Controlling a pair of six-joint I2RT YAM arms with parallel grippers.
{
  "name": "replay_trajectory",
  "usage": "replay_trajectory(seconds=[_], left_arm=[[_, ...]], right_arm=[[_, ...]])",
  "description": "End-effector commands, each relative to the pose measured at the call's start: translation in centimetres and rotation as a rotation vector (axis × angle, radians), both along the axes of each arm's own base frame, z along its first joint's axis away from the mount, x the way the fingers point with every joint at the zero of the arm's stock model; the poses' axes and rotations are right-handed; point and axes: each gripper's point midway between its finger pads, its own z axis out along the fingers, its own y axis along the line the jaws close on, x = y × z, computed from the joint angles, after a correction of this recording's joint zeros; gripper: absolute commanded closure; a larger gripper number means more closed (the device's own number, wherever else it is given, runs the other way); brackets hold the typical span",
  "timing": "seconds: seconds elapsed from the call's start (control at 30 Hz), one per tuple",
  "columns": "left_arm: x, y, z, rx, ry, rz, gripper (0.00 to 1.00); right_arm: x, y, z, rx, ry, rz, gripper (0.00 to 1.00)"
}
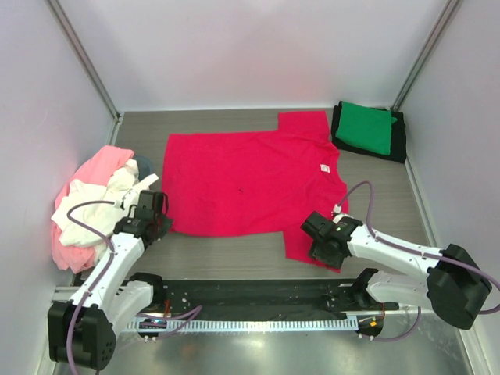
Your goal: Fold and stack the t-shirts
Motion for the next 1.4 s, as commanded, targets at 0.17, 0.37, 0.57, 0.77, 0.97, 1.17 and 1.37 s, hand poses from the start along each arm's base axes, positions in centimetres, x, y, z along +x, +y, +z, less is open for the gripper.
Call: replay_trajectory(seconds=[0.17,0.37,0.57,0.77,0.97,1.17,1.37], left_arm=[[-0.2,-0.3,0.9,-0.021,-0.018,-0.019,1.00],[-0.4,-0.7,1.9,-0.045,-0.042,-0.022,1.00],[0.5,-1.0,3.5,-0.034,-0.039,-0.065,1.00],[2.3,-1.1,4.9,-0.003,-0.015,-0.114,1.00],[4.4,-0.7,5.8,0.061,0.054,-0.158,1.00],[8.0,0.2,6.5,0.091,0.087,-0.156,1.00],[10.8,1.0,5.7,0.119,0.138,-0.157,1.00]], right_arm=[[1.2,0.0,-1.0,-0.007,-0.068,-0.022,0.82],[2.1,0.3,1.3,0.000,-0.113,0.000,0.99],[6.2,0.9,7.8,-0.036,-0.279,0.029,0.99],[11.2,1.7,12.7,-0.119,-0.358,0.097,0.99],[17.0,1.0,16.3,-0.183,-0.386,0.149,0.99],[22.9,0.0,17.8,-0.206,-0.388,0.162,0.99],[27.2,-0.2,16.1,-0.201,-0.329,0.176,0.99]])
